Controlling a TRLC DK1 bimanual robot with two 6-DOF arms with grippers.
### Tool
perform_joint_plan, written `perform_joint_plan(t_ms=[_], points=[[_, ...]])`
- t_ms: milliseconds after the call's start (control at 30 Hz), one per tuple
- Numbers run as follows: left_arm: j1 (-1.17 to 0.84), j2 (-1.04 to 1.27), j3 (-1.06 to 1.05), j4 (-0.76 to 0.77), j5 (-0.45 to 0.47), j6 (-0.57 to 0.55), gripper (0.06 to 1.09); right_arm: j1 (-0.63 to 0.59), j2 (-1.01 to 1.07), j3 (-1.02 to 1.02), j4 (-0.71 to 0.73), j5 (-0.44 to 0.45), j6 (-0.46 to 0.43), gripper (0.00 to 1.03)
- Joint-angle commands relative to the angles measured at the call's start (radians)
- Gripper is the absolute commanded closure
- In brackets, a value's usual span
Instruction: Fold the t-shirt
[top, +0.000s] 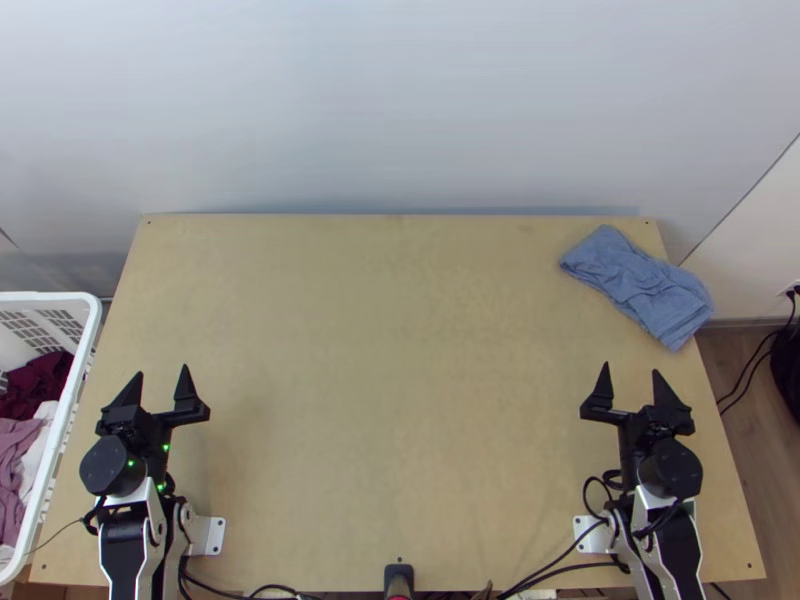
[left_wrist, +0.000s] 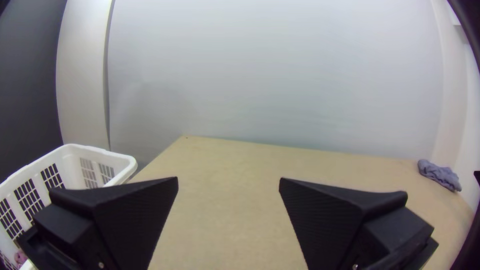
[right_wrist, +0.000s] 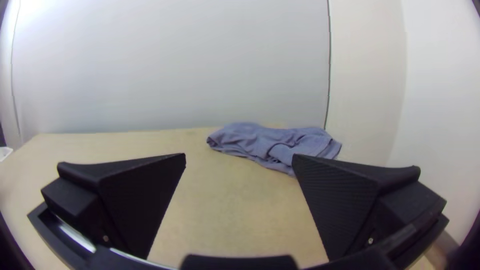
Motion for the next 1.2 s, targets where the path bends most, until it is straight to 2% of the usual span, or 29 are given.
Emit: perform_joint_plan(t_ms=[0,133,233,333,433,533,633,733,900,967,1033,1100,1167], points=[[0.0,0.0,0.0,0.0,0.0,0.0,0.1,0.006,0.0,0.002,-0.001,0.0,0.148,0.04],[0.0,0.0,0.0,0.0,0.0,0.0,0.1,0.008,-0.001,0.002,-0.001,0.0,0.155,0.04],[-0.008,0.0,0.0,0.0,0.005,-0.017,0.1,0.012,-0.001,0.0,0.008,0.0,0.235,0.04],[0.0,-0.001,0.0,0.002,-0.004,0.037,0.1,0.008,-0.004,-0.028,0.151,0.003,0.208,0.04],[0.003,-0.003,0.012,0.025,-0.073,0.082,0.1,0.004,-0.004,-0.034,0.233,0.022,0.04,0.04],[-0.006,-0.001,0.048,0.031,-0.081,0.111,0.1,0.008,-0.004,-0.035,0.302,0.074,-0.167,0.04],[-0.006,0.003,0.084,0.025,-0.084,0.101,0.1,0.023,-0.003,-0.041,0.419,0.076,-0.389,0.04],[0.012,0.068,0.157,-0.003,-0.112,0.101,0.1,0.069,-0.004,-0.029,0.49,0.111,-0.474,0.03],[0.081,0.276,0.341,-0.024,-0.155,0.098,0.1,0.132,0.023,0.058,0.425,0.197,-0.474,0.03],[0.132,0.373,0.433,-0.015,-0.165,0.094,0.1,0.164,0.101,0.137,0.391,0.263,-0.427,0.03],[0.21,0.474,0.525,-0.017,-0.165,0.08,0.1,0.198,0.195,0.238,0.29,0.327,-0.337,0.04],[0.285,0.577,0.6,-0.01,-0.161,0.08,0.1,0.207,0.281,0.319,0.23,0.341,-0.289,0.04],[0.387,0.684,0.669,-0.003,-0.139,0.08,0.1,0.239,0.367,0.408,0.161,0.341,-0.28,0.04]])
